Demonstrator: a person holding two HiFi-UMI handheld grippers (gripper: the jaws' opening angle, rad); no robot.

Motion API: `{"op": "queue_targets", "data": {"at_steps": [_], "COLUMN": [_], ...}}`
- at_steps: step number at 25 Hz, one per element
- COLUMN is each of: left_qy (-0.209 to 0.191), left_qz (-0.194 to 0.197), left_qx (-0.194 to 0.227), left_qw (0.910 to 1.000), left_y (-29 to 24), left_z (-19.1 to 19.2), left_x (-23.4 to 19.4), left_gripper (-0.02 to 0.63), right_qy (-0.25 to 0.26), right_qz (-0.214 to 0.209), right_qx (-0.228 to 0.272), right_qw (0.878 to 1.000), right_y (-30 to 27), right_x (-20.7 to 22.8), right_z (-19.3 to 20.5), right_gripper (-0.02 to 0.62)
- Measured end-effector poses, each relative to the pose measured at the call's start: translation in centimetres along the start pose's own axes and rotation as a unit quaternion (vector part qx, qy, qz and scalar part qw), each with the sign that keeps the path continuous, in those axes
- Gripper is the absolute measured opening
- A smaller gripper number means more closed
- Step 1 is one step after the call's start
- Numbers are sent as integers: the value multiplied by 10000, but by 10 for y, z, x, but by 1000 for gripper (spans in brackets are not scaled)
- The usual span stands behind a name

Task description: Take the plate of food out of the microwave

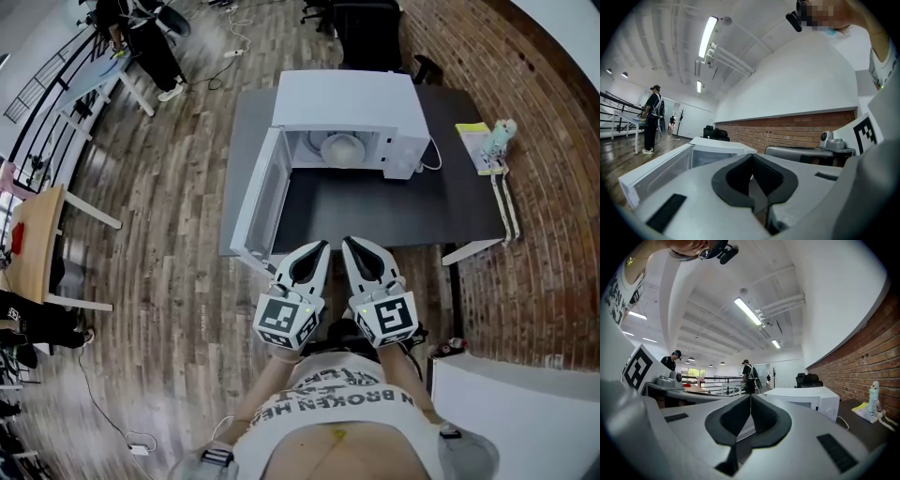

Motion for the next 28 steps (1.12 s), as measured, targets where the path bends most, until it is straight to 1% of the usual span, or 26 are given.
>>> {"op": "queue_targets", "data": {"at_steps": [4, 8, 13, 19, 23, 28], "left_qy": [5, 7, 124, 210, 276, 358], "left_qz": [-81, -194, -378, -578, -461, -145], "left_qx": [17, 51, 38, -52, -116, -129], "left_qw": [10000, 9998, 9992, 9981, 9985, 9992], "left_y": [-38, -67, -85, -97, -114, -149], "left_z": [-1, 3, 9, 14, 15, 14], "left_x": [6, 10, 13, 3, -9, -31], "left_gripper": [6, 6, 6, 6, 6, 6], "right_qy": [-8, 2, -23, -42, -97, -69], "right_qz": [15, -164, -364, -413, -318, -8], "right_qx": [13, 19, -15, -36, -62, -133], "right_qw": [10000, 9999, 9993, 9991, 9994, 9999], "right_y": [-7, -16, -25, -38, -49, -68], "right_x": [42, 71, 92, 108, 115, 135], "right_z": [-1, 4, 10, 13, 17, 23], "right_gripper": [8, 8, 8, 8, 8, 8]}}
Point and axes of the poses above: the fingertips, and each gripper's own axes: y backward along the fingers, x to its right, z out of its underside, the point moved 9 cm from there along y, backward along the fingers, and after that the axes turned 3 degrees about x, right-handed, at the moved point
